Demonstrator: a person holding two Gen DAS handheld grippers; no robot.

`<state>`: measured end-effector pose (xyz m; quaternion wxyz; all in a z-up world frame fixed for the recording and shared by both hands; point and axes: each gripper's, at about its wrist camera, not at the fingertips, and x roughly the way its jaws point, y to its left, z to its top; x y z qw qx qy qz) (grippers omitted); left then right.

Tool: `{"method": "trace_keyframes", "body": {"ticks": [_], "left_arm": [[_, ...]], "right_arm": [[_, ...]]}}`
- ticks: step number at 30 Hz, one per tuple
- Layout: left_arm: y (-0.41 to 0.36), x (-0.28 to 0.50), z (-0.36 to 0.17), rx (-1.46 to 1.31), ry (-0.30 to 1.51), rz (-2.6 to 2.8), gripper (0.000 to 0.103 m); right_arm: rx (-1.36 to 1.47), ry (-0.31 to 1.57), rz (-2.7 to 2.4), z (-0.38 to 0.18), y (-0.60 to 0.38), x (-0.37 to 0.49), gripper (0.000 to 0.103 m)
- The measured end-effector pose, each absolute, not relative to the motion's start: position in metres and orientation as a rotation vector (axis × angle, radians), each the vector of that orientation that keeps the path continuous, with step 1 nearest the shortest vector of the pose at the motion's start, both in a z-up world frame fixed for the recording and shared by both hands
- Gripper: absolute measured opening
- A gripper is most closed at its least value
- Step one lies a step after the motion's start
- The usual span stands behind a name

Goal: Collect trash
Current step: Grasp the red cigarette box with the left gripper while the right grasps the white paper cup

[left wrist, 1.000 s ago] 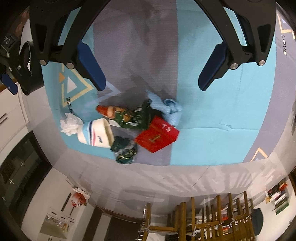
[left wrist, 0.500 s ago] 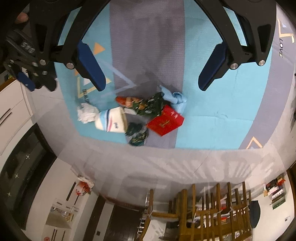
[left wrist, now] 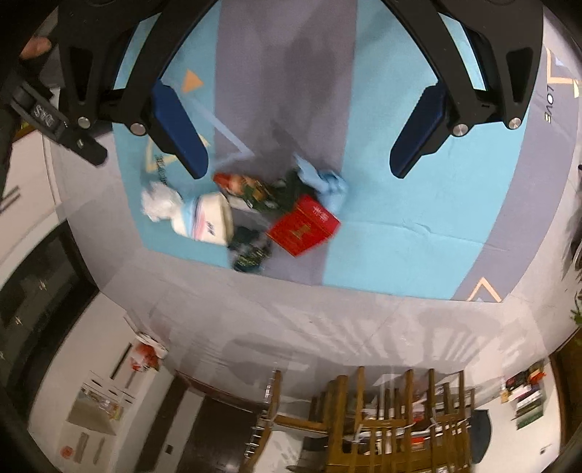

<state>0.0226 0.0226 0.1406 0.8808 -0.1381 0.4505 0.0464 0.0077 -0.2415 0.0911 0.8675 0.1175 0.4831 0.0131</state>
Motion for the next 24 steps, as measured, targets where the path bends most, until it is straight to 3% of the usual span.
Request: {"method": "trace_keyframes", "body": {"ticks": [10,24], "left_arm": [[0.050,0.121,0.074,-0.412,1.062,0.079,0.100],[0.029,0.156,0.017,-0.142,1.159,-0.004,0.099]], "right_arm": [[-0.037,1.133,0.077,0.057,-0.168,0.113,0.098],[-0.196,1.288,0.086,-0.018,-0.147,0.173,0.098]]}}
